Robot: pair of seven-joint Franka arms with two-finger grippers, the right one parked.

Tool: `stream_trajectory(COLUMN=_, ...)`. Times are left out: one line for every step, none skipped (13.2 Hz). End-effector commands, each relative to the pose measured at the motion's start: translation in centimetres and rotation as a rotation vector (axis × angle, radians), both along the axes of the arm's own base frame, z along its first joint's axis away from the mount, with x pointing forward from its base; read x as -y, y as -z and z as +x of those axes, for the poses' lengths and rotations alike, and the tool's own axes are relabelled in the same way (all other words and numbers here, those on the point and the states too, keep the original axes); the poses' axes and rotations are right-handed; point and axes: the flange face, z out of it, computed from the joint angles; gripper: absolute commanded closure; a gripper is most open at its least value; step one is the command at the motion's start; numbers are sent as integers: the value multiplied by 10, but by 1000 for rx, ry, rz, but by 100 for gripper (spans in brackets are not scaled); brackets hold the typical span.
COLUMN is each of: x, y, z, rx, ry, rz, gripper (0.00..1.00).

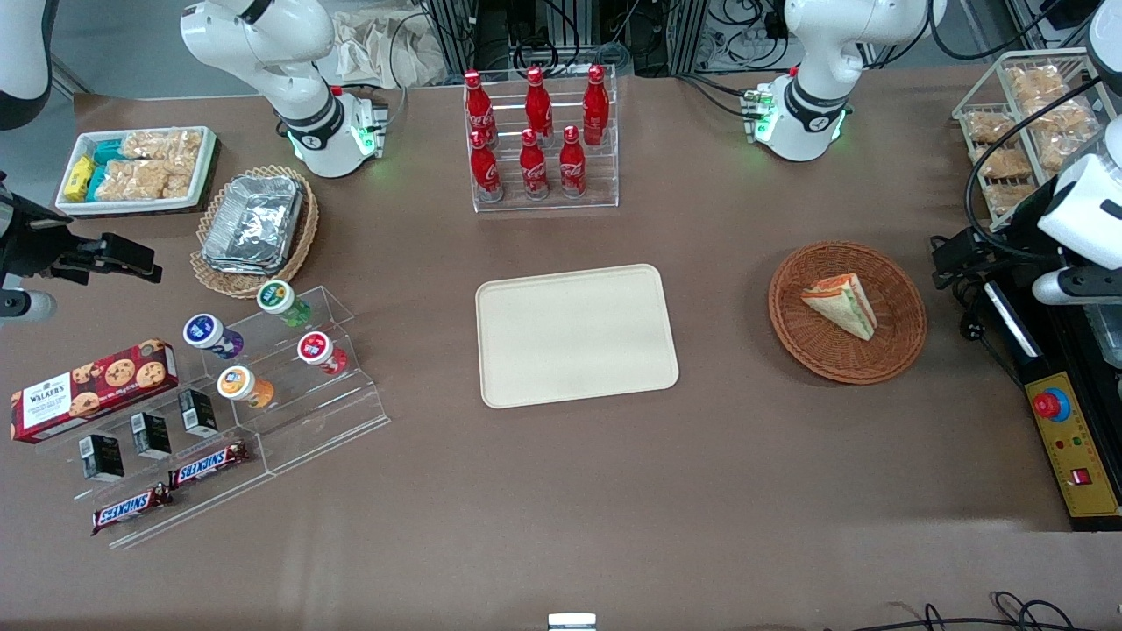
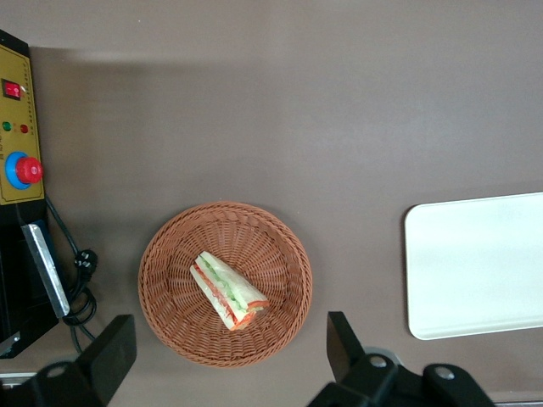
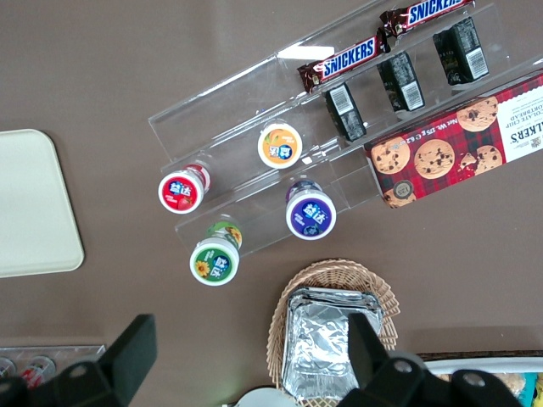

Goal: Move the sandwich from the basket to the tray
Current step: 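Move the open left gripper over the wrapped sandwich in the basket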

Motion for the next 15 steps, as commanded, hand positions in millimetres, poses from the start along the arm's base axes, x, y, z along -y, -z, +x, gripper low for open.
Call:
stream_trajectory(x=2, y=-3, z=3, rx=-4, ry=-28, rz=-18, gripper=0)
stream_trajectory(x=1, y=-6, z=4, rx=2, ry=-44, rz=-19, gripper=0)
stream_trajectory(x=-1, y=-5, z=2, rx=-6, ry=-81, rz=-19, gripper=0)
stream_trajectory(x=-7, y=-1, z=0, rx=-20, ry=-175, rz=-5, gripper=0)
stream_trajectory(x=-11, y=3, z=-3, rx=-32, ry=-317, rz=-6, gripper=0)
stream_trajectory(x=-11, y=13, z=-4, rx=-62, ry=-467, rz=-2, gripper=0)
stream_trajectory(x=-12, y=29, z=-8, rx=-90, ry=-614, rz=10, gripper=0)
stream_trajectory(x=-13, y=41, z=-8, rx=-71, ry=-639, rz=51, gripper=0)
stream_trajectory(x=-11, y=57, z=-9, rx=-75, ry=-687, rz=92, gripper=0)
stream_trajectory(x=-12, y=68, z=-11, rx=-79, ry=-786, rz=100, gripper=0)
stream_trajectory(x=-13, y=81, z=-13, rx=-88, ry=-859, rz=104, gripper=0)
stream_trajectory(x=-15, y=94, z=-17, rx=-101, ry=-894, rz=111, gripper=0)
stream_trajectory(x=-19, y=108, z=-20, rx=-96, ry=-944, rz=108, gripper=0)
stream_trajectory(x=-21, y=121, z=-22, rx=-80, ry=-1006, rz=95, gripper=0)
stream_trajectory(x=-21, y=144, z=-26, rx=-84, ry=-1054, rz=95, gripper=0)
